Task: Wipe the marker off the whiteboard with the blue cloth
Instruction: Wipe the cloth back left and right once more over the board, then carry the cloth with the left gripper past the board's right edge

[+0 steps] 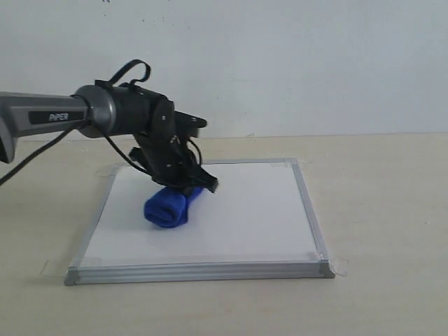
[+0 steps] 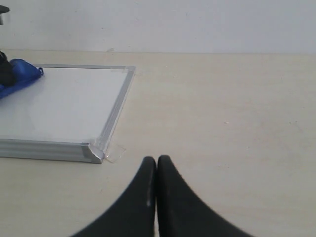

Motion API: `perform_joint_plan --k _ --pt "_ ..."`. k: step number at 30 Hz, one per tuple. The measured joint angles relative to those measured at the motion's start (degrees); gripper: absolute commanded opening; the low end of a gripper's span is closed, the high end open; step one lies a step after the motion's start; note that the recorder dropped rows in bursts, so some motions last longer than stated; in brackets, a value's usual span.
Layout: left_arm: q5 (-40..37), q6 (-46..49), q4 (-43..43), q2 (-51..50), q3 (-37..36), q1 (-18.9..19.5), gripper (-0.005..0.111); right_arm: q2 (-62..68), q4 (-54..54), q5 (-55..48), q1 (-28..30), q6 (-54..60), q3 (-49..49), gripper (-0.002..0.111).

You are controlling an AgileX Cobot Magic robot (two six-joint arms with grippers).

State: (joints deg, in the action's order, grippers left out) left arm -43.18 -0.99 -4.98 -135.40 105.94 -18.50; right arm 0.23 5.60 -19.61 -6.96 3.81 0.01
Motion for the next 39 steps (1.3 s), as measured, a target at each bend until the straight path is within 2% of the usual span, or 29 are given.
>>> perform_joint_plan --k 7,13,21,31,36,39 --pt "4.94 1.79 4.98 -0.22 0.00 -11.08 0.004 0.00 0.00 0.00 0.00 0.00 0.00 0.000" --pt "6.36 4.34 8.23 -0.32 0.00 -15.53 0.004 0.00 0.00 0.00 0.00 0.00 0.00 0.000" --pt "4.50 3.27 6.88 -0.51 0.00 -15.22 0.004 0.00 0.00 0.00 0.00 0.00 0.00 0.000" --pt "-0.62 -3.34 0.53 0.00 0.00 -7.78 0.004 0.00 0.00 0.00 0.00 0.00 0.00 0.000" --pt "-0.71 -0.67 2.98 0.00 0.00 -8.60 0.004 0.00 0.00 0.00 0.00 0.00 0.00 0.000" --pt "-0.15 1.32 7.71 0.13 0.00 -10.15 0.004 0.00 0.00 0.00 0.00 0.00 0.00 0.000"
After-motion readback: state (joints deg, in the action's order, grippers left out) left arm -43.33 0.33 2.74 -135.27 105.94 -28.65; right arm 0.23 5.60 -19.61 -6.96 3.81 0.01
